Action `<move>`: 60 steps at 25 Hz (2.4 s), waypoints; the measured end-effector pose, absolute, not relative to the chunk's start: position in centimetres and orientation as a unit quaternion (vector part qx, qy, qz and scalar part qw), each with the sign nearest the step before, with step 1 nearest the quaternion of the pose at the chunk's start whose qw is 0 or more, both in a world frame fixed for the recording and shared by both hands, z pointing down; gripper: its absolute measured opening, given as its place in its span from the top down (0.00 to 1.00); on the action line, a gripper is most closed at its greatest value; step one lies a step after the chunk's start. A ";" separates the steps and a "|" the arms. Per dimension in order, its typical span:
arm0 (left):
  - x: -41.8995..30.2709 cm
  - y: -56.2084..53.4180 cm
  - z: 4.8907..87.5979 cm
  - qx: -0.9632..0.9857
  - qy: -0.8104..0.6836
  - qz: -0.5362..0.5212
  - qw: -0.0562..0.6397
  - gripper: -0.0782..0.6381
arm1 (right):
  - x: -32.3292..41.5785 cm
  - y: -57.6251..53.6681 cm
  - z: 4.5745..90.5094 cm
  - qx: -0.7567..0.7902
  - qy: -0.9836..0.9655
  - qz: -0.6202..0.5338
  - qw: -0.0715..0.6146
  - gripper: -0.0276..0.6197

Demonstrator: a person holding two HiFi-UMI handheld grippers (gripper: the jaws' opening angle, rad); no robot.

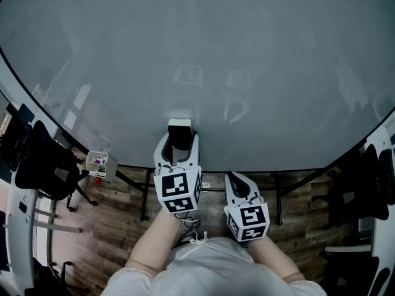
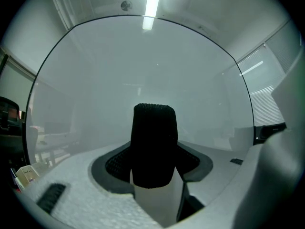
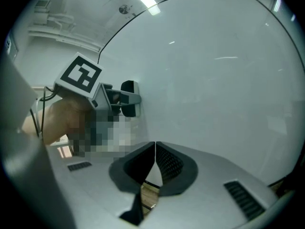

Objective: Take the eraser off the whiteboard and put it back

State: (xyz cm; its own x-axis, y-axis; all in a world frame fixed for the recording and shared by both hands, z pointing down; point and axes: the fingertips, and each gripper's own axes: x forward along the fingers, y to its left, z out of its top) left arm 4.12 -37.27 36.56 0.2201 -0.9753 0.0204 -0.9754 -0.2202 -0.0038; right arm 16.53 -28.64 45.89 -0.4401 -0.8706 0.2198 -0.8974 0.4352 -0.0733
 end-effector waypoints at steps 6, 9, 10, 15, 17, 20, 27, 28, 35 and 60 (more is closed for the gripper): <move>3.7 -36.3 36.6 0.788 -0.616 0.002 0.003 0.53 | 16.6 -28.3 45.9 0.531 -0.839 0.091 0.074 0.91; 3.6 -35.2 37.5 0.795 -0.607 0.013 0.007 0.53 | 16.5 -28.0 46.2 0.535 -0.836 0.092 0.076 0.91; 3.6 -34.8 38.1 0.798 -0.602 0.016 0.013 0.53 | 16.5 -28.0 46.3 0.537 -0.835 0.092 0.076 0.91; 2.8 -33.2 41.2 0.810 -0.583 0.034 0.042 0.53 | 16.1 -28.1 46.6 0.544 -0.830 0.095 0.076 0.91; 2.5 -32.6 42.4 0.813 -0.578 0.040 0.055 0.53 | 15.7 -28.1 46.6 0.545 -0.829 0.099 0.074 0.91; 2.5 -31.5 43.9 0.816 -0.573 0.055 0.056 0.53 | 15.2 -28.1 46.3 0.548 -0.828 0.098 0.070 0.91; 3.1 -30.0 45.2 0.824 -0.560 0.072 0.037 0.53 | 14.0 -28.2 45.6 0.549 -0.828 0.089 0.065 0.91; 3.3 -29.8 45.5 0.828 -0.554 0.073 0.040 0.53 | 13.9 -28.2 45.5 0.550 -0.828 0.087 0.064 0.91; 3.4 -29.6 44.8 0.833 -0.547 0.062 0.052 0.53 | 13.3 -28.0 45.2 0.551 -0.828 0.083 0.060 0.91; 3.2 -33.2 39.4 0.830 -0.556 0.031 0.000 0.53 | 13.0 -28.6 44.0 0.557 -0.826 0.068 0.052 0.91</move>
